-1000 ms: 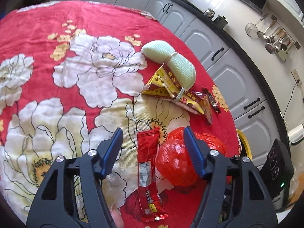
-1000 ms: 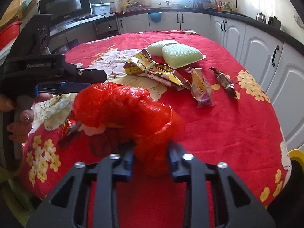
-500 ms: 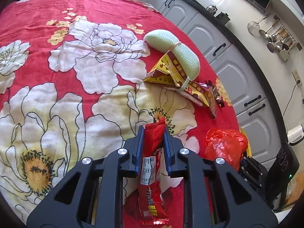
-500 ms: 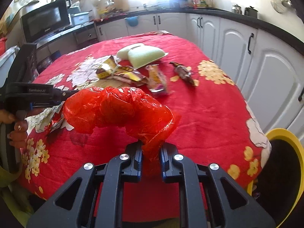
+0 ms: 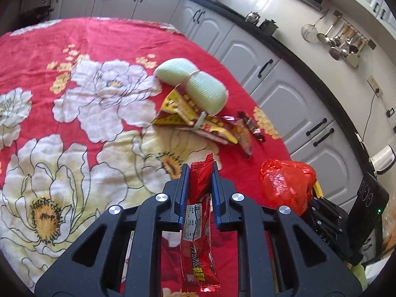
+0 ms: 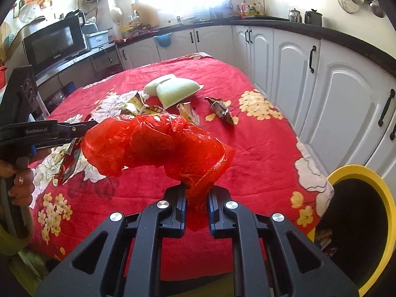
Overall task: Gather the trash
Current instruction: 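Carry the red bag and red wrapper over the bin with both tools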
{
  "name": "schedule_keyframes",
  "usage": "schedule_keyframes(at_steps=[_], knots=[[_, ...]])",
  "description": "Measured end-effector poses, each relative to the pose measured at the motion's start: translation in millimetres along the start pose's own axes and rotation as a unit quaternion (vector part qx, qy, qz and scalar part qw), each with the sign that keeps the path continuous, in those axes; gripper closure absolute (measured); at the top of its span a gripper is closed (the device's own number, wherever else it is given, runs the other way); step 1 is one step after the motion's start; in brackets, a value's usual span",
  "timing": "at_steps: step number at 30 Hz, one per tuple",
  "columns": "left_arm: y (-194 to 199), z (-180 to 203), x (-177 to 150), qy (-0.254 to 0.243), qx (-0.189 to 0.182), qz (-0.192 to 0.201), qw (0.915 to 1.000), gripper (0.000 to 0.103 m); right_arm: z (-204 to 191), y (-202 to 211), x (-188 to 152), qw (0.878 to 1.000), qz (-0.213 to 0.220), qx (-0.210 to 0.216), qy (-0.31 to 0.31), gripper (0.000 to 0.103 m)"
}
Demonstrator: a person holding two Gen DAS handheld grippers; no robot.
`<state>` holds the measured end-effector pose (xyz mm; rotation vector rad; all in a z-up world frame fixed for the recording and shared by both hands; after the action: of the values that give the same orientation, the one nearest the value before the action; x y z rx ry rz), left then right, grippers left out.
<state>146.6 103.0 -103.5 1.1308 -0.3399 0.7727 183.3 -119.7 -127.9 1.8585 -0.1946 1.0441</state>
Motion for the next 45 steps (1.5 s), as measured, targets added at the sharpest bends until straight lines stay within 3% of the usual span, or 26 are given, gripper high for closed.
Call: schedule_keyframes(at_steps=[18, 45], knots=[[9.4, 75.5, 6.0, -0.068, -0.019, 0.037, 0.9968, 0.092, 41.8, 48.8, 3.2, 0.998, 0.037, -0.025, -0.044, 0.090], [0.2, 173.7, 5.0, -0.138, -0.066, 0.055, 0.9868, 0.092, 128.8, 122.5, -6.9, 0.984, 0.105, -0.087, -0.116, 0.090]])
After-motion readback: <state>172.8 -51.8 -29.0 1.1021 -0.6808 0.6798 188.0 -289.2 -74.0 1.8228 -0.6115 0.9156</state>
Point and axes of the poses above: each gripper's, at about its wrist camera, not at the fingertips, and y roughly against the way its jaws point, z to its right, x to its top, the point moved 6 cm from there along -y, roughly the way its jaws point, and after that the axes turned 2 degrees about -y, right-handed, at the moved point
